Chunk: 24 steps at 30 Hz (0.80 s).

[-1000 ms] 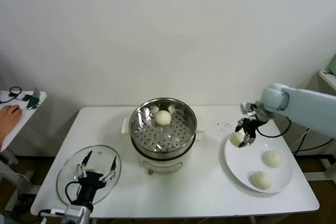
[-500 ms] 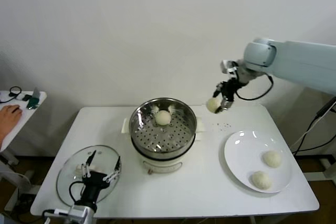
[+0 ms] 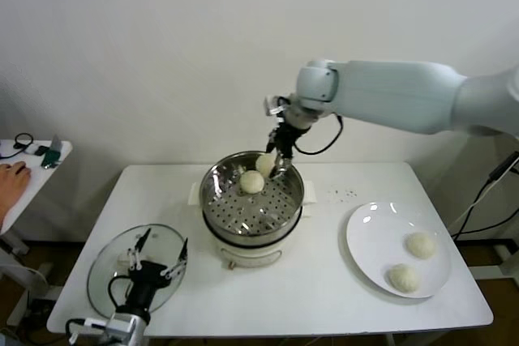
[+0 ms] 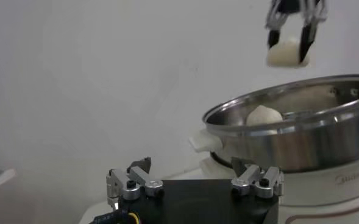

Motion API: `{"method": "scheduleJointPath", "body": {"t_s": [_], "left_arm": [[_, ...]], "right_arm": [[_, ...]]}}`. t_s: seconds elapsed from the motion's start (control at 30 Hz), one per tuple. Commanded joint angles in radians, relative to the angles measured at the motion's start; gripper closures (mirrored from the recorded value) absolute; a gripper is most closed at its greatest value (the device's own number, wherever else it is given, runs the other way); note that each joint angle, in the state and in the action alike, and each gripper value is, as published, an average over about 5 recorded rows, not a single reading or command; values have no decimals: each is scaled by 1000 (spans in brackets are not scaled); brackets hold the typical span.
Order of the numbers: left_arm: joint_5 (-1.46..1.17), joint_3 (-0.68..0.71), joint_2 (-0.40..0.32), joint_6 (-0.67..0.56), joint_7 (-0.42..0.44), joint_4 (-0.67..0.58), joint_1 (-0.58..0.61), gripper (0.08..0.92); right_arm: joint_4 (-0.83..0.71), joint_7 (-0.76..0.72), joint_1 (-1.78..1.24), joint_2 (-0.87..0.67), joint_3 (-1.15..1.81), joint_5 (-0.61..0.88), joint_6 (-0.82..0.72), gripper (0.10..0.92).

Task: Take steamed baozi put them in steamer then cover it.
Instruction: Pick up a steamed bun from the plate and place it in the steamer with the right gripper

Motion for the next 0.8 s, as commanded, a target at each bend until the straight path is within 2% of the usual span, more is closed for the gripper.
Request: {"method": "scheduleJointPath", "body": {"t_s": [0.03,0.43,0.8], "left_arm": [[0,2,2,3,2,-12,1,177],[-3,-2,2,-10,7,0,8,177],[-4,-4,5,-8,5,11,-3,177]], "right_arm": [[-117,14,-116,208,25,22,-10,347],[-221,5,-204,287,-2,-13,7,347],[-234,5,-225,300,-19,-33,8,321]]}}
